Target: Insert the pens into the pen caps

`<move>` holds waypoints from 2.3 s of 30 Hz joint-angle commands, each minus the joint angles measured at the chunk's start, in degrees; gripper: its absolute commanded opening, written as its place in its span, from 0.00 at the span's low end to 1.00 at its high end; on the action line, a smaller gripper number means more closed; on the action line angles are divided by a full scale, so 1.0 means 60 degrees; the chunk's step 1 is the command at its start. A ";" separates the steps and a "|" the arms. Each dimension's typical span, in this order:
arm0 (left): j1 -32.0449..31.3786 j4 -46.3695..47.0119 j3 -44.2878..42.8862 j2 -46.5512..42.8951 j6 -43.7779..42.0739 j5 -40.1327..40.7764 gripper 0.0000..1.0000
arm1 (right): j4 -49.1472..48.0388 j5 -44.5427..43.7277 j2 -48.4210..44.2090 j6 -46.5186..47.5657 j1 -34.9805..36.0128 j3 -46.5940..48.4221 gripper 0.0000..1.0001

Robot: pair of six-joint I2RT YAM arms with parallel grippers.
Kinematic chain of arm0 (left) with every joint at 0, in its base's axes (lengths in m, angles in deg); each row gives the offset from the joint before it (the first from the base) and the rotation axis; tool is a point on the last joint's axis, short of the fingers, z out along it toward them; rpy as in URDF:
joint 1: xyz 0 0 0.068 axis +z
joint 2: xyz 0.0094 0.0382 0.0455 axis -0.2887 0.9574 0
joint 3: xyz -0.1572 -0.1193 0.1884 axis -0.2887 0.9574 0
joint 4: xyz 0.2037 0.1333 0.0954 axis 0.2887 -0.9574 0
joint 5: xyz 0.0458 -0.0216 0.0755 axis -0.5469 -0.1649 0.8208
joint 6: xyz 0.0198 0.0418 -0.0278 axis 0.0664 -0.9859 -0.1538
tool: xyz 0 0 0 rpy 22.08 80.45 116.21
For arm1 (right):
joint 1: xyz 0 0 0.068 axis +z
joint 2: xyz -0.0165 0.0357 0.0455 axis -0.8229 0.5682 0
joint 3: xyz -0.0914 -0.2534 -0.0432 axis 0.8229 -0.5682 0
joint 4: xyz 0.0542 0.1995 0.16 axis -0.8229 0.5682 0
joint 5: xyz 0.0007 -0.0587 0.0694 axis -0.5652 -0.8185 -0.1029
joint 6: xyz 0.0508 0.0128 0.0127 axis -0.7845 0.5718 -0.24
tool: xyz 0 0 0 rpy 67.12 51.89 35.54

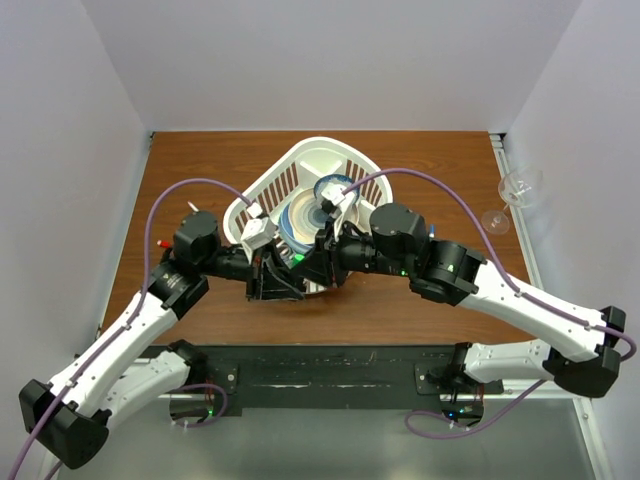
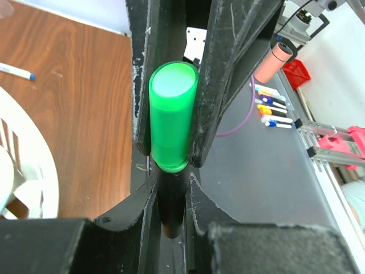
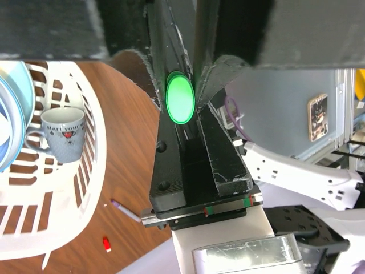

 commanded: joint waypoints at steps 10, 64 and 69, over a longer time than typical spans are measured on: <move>0.0176 0.2311 -0.0583 -0.0613 -0.0120 0.1721 0.00 | 0.1302 0.0041 0.0432 -0.0251 0.0794 0.0974 0.49; 0.0264 0.3920 -0.0729 -0.0175 0.1313 0.0402 0.00 | 0.1506 0.0859 0.0447 0.0628 0.0604 0.1049 0.00; 0.0264 0.5049 -0.0715 -0.0028 0.2047 0.0900 0.00 | 0.1054 0.0391 0.0139 0.0088 0.0618 0.0214 0.00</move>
